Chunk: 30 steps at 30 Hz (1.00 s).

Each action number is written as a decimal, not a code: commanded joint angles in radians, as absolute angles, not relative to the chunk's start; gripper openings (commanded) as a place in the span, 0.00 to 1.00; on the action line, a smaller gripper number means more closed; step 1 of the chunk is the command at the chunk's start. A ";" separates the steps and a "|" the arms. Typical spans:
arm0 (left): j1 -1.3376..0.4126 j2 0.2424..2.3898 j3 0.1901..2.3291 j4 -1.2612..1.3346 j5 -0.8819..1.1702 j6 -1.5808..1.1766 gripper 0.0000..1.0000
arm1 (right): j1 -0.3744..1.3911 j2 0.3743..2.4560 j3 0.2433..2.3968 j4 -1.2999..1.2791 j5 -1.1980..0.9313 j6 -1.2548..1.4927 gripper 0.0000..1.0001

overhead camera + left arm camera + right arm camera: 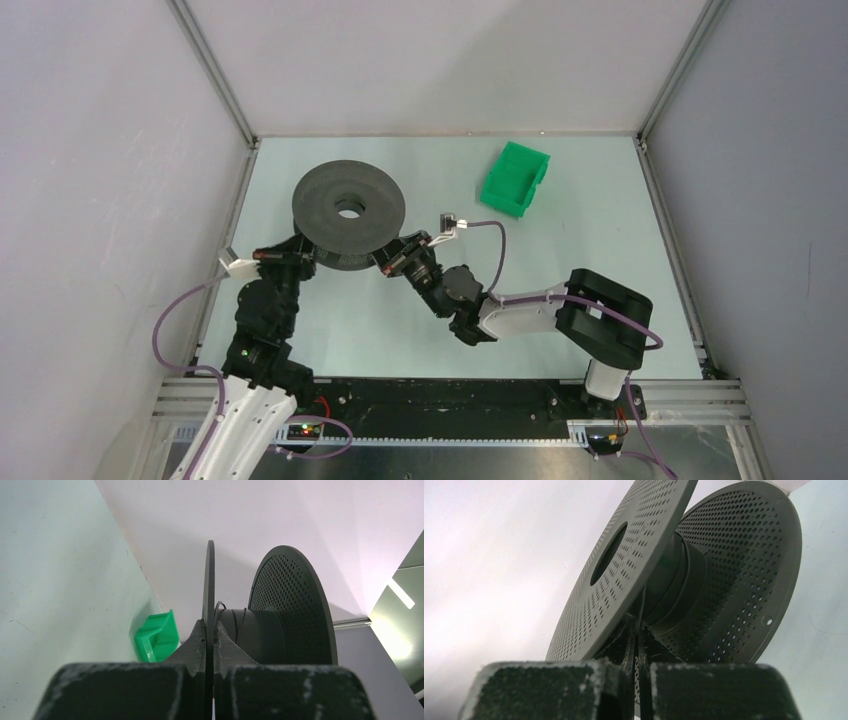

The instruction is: Wrap the cables

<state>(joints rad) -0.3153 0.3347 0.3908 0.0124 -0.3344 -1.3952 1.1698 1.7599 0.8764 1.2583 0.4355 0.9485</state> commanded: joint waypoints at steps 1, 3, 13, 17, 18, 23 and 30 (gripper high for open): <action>-0.330 0.310 0.425 0.175 -0.263 -1.470 0.00 | 1.187 1.772 0.920 1.089 0.493 0.920 0.00; -0.331 0.304 0.423 0.175 -0.264 -1.468 0.00 | 1.187 1.759 0.922 1.058 0.500 0.926 0.00; -0.330 0.281 0.415 0.174 -0.281 -1.464 0.00 | 1.192 1.716 0.907 0.992 0.519 0.900 0.09; -0.331 0.270 0.411 0.173 -0.290 -1.455 0.00 | 1.196 1.694 0.891 1.006 0.530 0.870 0.14; -0.330 0.269 0.412 0.173 -0.290 -1.454 0.00 | 1.196 1.690 0.888 1.008 0.531 0.864 0.15; -0.330 0.274 0.419 0.173 -0.289 -1.453 0.00 | 1.197 1.678 0.878 1.017 0.533 0.847 0.18; -0.330 0.268 0.420 0.173 -0.290 -1.446 0.00 | 1.198 1.659 0.861 1.020 0.536 0.847 0.26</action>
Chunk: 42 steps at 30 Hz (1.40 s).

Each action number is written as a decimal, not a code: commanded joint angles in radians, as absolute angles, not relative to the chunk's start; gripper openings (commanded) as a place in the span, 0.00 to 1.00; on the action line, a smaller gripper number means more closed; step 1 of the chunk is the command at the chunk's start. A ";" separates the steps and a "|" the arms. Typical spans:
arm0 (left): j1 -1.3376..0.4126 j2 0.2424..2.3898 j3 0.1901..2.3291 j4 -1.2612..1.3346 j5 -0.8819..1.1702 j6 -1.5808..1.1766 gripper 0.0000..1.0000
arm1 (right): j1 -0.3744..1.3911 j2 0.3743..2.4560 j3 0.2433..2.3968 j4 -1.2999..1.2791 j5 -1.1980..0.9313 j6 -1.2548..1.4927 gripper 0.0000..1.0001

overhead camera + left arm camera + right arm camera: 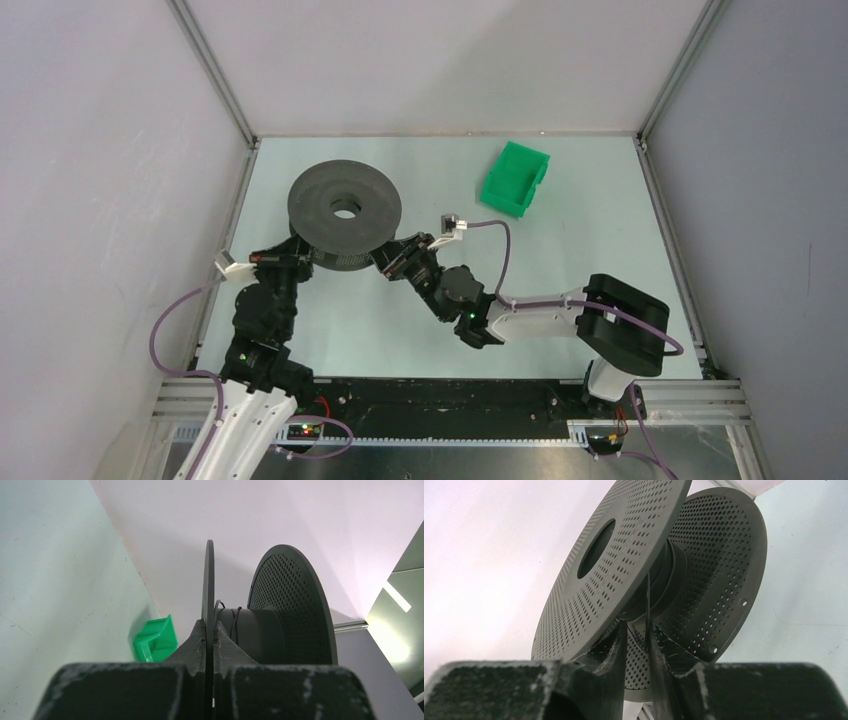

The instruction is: Wrap the cables

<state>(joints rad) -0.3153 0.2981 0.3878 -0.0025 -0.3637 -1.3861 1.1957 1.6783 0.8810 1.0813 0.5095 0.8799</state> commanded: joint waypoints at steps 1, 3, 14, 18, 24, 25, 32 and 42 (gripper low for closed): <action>-0.330 0.267 0.420 0.173 -0.291 -1.443 0.00 | 1.199 1.654 0.857 1.020 0.536 0.847 0.27; -0.330 0.262 0.417 0.173 -0.291 -1.444 0.00 | 1.199 1.640 0.845 1.020 0.535 0.841 0.27; -0.330 0.243 0.411 0.173 -0.297 -1.442 0.00 | 1.202 1.538 0.781 0.981 0.538 0.793 0.28; -0.330 0.241 0.413 0.173 -0.293 -1.443 0.00 | 1.202 1.513 0.774 0.970 0.531 0.768 0.34; -0.330 0.244 0.413 0.173 -0.289 -1.442 0.00 | 1.201 1.479 0.748 0.991 0.522 0.742 0.39; -0.331 0.242 0.413 0.173 -0.290 -1.442 0.00 | 1.199 1.475 0.742 0.990 0.522 0.739 0.39; -0.330 0.243 0.415 0.173 -0.289 -1.443 0.00 | 1.189 1.439 0.719 0.976 0.521 0.732 0.33; -0.330 0.240 0.413 0.173 -0.287 -1.441 0.00 | 1.165 1.402 0.696 0.980 0.502 0.702 0.32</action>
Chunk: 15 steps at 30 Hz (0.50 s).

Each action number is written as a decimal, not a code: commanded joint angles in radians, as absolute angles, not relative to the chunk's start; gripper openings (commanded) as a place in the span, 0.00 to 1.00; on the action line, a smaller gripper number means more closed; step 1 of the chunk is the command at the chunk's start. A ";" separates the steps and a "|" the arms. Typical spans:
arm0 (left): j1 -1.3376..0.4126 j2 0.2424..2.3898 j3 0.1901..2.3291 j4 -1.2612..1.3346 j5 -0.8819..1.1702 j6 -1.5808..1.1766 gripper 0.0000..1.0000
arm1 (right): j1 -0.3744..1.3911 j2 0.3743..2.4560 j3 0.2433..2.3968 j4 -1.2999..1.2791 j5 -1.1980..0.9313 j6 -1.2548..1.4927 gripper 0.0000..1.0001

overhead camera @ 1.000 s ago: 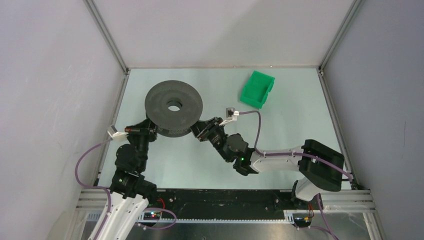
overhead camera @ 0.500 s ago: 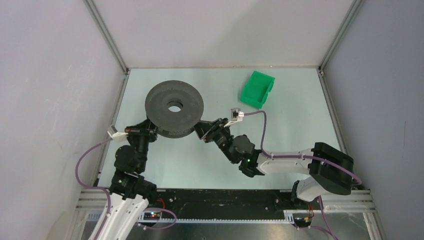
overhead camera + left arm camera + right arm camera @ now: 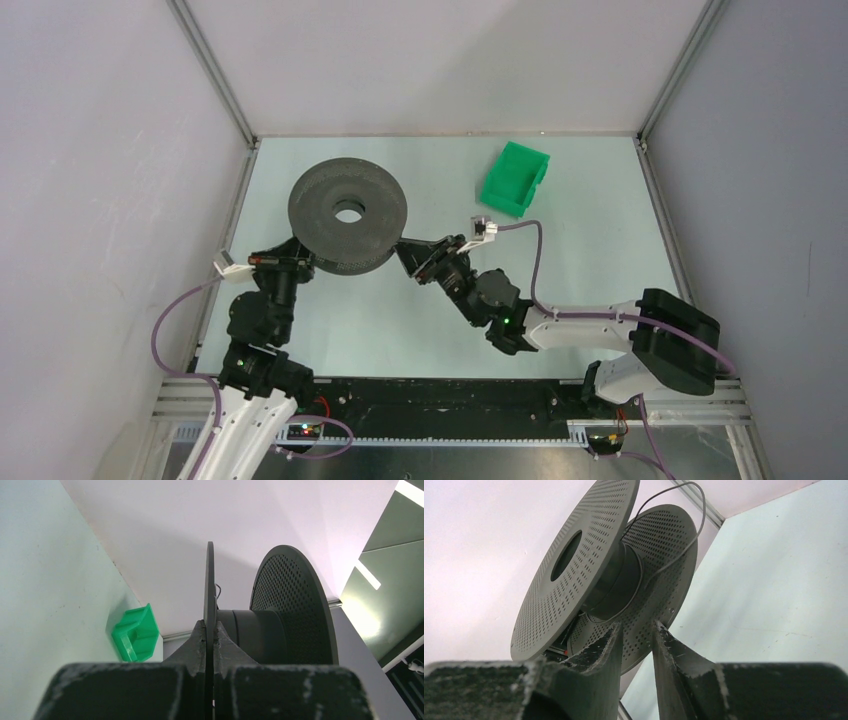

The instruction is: Wrap the cables

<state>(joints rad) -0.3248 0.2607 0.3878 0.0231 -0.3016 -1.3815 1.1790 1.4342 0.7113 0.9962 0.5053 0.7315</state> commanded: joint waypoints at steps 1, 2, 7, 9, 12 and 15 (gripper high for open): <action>-0.330 0.240 0.413 0.173 -0.287 -1.441 0.00 | 1.164 1.397 0.695 0.978 0.496 0.705 0.32; -0.330 0.241 0.413 0.173 -0.287 -1.441 0.00 | 1.162 1.394 0.691 0.977 0.493 0.704 0.31; -0.331 0.238 0.414 0.173 -0.280 -1.435 0.00 | 1.135 1.327 0.656 0.972 0.421 0.618 0.33; -0.330 0.236 0.417 0.165 -0.268 -1.428 0.00 | 1.080 1.271 0.630 0.939 0.341 0.594 0.33; -0.330 0.244 0.428 0.155 -0.243 -1.417 0.00 | 0.927 1.201 0.634 0.804 0.116 0.623 0.34; -0.330 0.259 0.433 0.153 -0.206 -1.410 0.00 | 0.754 1.121 0.643 0.713 -0.043 0.669 0.35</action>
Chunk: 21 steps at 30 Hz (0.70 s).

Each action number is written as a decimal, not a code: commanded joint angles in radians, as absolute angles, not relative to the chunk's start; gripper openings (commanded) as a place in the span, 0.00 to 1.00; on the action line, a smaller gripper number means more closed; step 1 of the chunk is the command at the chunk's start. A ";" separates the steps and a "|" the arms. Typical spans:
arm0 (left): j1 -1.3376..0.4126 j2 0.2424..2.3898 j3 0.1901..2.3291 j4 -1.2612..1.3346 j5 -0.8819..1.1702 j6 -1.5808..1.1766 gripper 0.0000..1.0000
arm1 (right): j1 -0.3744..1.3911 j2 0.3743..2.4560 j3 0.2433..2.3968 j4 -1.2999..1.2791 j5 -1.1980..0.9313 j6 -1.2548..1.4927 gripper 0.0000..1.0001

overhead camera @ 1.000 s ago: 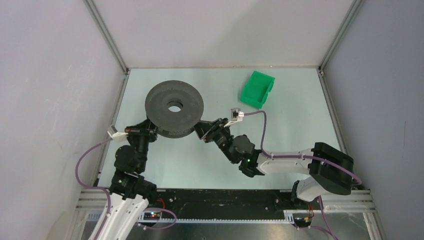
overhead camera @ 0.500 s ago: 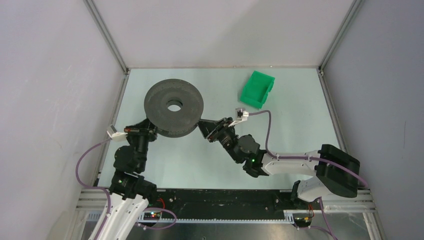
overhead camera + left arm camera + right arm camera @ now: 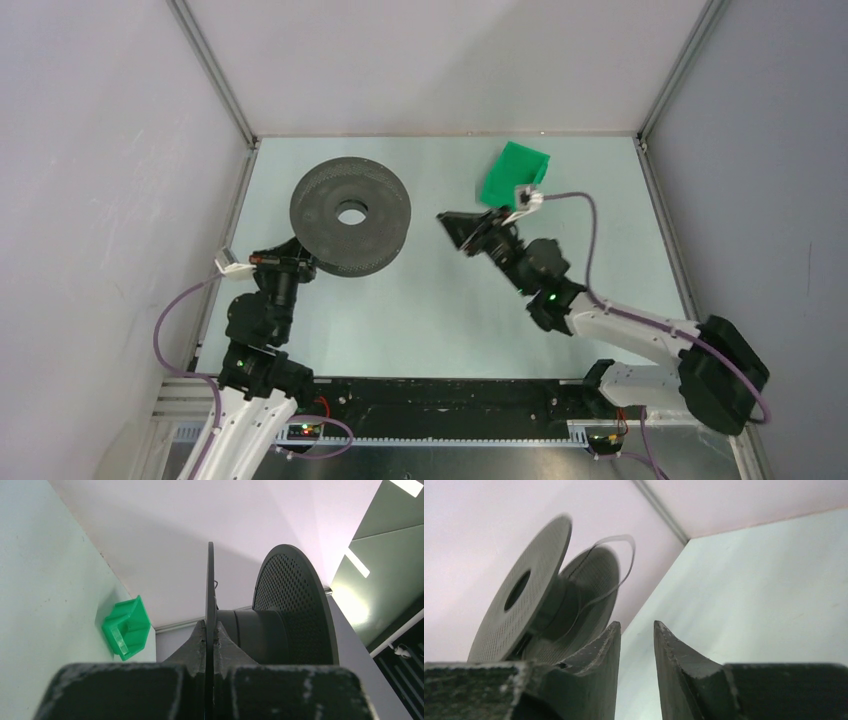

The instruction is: Wrap the cables

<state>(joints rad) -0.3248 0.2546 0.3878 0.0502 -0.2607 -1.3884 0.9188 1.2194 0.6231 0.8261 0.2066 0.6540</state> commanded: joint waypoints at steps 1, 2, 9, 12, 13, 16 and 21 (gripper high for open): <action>-0.331 0.263 0.434 0.153 -0.198 -1.408 0.00 | 0.722 1.102 0.645 0.706 -0.139 0.683 0.36; -0.331 0.270 0.434 0.153 -0.180 -1.409 0.00 | 0.660 1.095 0.651 0.704 -0.184 0.691 0.37; -0.329 0.321 0.473 0.152 -0.034 -1.344 0.00 | 0.422 1.210 0.781 0.776 -0.811 0.792 0.51; -0.329 0.332 0.489 0.152 0.039 -1.329 0.00 | 0.371 1.256 0.814 0.835 -0.936 0.857 0.52; -0.330 0.334 0.491 0.151 0.051 -1.326 0.00 | 0.367 1.274 0.822 0.831 -0.949 0.859 0.52; -0.328 0.336 0.498 0.151 0.060 -1.315 0.00 | 0.366 1.310 0.863 0.788 -0.984 0.860 0.52; -0.329 0.331 0.493 0.152 0.076 -1.298 0.00 | 0.360 1.405 0.903 0.770 -0.991 0.925 0.49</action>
<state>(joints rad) -0.3252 0.3420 0.4362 0.0525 0.0345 -1.3098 0.3672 1.3693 0.8551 0.7658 -0.9230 0.8642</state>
